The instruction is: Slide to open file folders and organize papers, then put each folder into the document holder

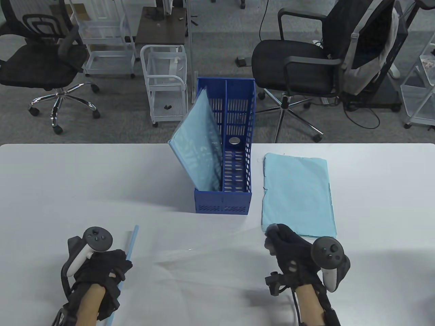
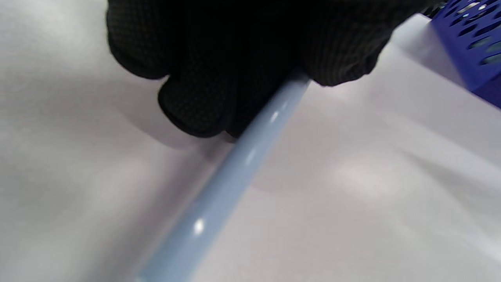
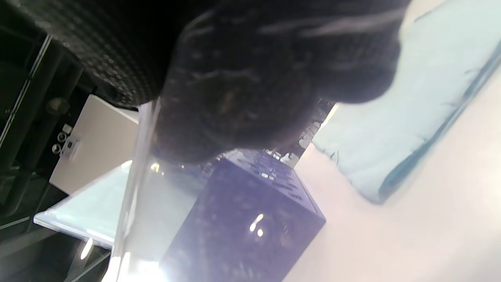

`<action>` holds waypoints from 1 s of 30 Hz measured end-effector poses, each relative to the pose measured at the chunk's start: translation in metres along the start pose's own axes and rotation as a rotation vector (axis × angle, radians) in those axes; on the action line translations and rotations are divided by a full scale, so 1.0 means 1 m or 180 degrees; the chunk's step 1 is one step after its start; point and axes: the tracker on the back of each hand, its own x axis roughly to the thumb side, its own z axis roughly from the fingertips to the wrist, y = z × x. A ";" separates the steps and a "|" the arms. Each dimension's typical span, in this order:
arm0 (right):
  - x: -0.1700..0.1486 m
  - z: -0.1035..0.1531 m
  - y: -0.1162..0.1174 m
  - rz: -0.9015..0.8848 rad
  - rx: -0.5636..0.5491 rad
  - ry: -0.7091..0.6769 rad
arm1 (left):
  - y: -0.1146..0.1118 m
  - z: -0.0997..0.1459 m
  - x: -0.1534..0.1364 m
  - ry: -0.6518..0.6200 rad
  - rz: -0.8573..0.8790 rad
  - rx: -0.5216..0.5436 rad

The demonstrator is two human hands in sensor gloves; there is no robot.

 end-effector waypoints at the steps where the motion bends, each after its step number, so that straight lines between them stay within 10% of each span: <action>1: 0.000 0.000 0.002 0.0029 0.0038 -0.0013 | -0.001 -0.001 -0.001 0.0057 0.0000 0.0038; 30: 0.001 0.001 0.012 0.0147 0.0218 -0.0027 | -0.005 -0.004 -0.003 0.0514 -0.0112 0.0302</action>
